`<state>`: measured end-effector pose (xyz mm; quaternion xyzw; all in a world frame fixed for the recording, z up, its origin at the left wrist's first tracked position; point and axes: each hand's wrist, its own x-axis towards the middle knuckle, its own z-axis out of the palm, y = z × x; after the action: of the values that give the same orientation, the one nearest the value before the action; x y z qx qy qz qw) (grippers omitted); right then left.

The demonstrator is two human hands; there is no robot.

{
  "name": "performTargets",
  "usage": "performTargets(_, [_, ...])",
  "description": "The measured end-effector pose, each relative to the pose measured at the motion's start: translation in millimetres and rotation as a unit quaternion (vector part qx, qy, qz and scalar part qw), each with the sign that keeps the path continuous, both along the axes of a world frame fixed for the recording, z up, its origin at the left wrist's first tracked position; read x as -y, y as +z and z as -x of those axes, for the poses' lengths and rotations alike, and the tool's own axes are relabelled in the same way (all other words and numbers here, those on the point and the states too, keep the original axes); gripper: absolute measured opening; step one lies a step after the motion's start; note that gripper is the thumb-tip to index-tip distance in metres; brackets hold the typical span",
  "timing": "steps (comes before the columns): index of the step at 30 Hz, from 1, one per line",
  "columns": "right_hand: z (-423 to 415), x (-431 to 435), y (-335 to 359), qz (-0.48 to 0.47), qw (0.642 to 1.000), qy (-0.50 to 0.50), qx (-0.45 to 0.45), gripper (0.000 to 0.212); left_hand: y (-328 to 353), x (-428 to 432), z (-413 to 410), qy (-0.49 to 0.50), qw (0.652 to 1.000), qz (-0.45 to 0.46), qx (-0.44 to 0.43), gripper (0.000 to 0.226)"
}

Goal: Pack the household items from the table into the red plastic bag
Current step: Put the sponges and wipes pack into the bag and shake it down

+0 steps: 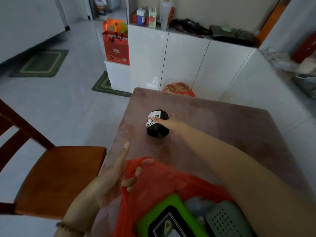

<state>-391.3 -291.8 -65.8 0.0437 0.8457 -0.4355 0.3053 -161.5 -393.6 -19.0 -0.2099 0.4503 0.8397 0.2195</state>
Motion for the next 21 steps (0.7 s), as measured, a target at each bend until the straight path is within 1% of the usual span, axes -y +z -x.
performTargets(2, [16.8,15.7,-22.1,0.001,1.0,-0.022,0.002,0.123,-7.1,1.6,4.0,-0.004,1.0,-0.002,0.004,0.08])
performTargets(5, [24.1,28.2,-42.3,-0.002,0.998,-0.061,0.012,0.117,-11.8,0.4,8.0,-0.011,1.0,0.006,0.005,0.079])
performTargets(7, [22.3,29.3,-48.7,0.014,0.997,-0.076,0.027,0.114,-9.9,0.9,6.7,-0.011,1.0,0.009,0.008,0.078])
performTargets(8, [21.2,27.3,-48.8,0.036,0.995,-0.08,0.049,0.118,-7.2,1.1,5.0,-0.013,1.0,0.013,0.007,0.077])
performTargets(9, [21.2,20.3,-49.9,0.053,0.994,-0.075,0.063,0.123,-3.3,0.9,3.2,-0.014,1.0,0.017,0.003,0.076])
performTargets(11, [24.8,2.0,-49.3,0.075,0.994,-0.034,0.074,0.129,7.0,0.7,-1.7,-0.006,1.0,0.023,-0.01,0.073])
performTargets(12, [17.9,-7.7,-32.6,0.082,0.994,-0.008,0.075,0.125,12.6,0.7,-4.7,0.0,0.999,0.029,-0.015,0.071])
performTargets(13, [3.3,-16.6,-4.4,0.097,0.993,0.002,0.061,0.107,18.6,0.5,-8.5,0.003,0.999,0.037,-0.022,0.069])
performTargets(14, [-16.3,-24.8,29.6,0.119,0.992,0.014,0.045,0.079,24.9,-0.3,-13.1,0.003,0.998,0.047,-0.032,0.067])
performTargets(15, [-35.9,-35.3,61.3,0.142,0.989,0.026,0.03,0.057,31.5,-1.7,-18.5,0.003,0.997,0.058,-0.042,0.065])
performTargets(16, [-53.9,-48.3,90.0,0.171,0.984,0.036,0.024,0.047,38.0,-3.1,-24.0,0.001,0.996,0.069,-0.051,0.064])
performTargets(19, [-118.8,-95.9,164.1,0.268,0.96,0.076,0.009,0.043,60.4,-8.3,-44.0,-0.014,0.992,0.102,-0.076,0.062])
performTargets(21, [-168.3,-126.9,192.7,0.282,0.953,0.11,0.0,0.043,76.5,-11.5,-59.4,-0.024,0.987,0.127,-0.093,0.062])
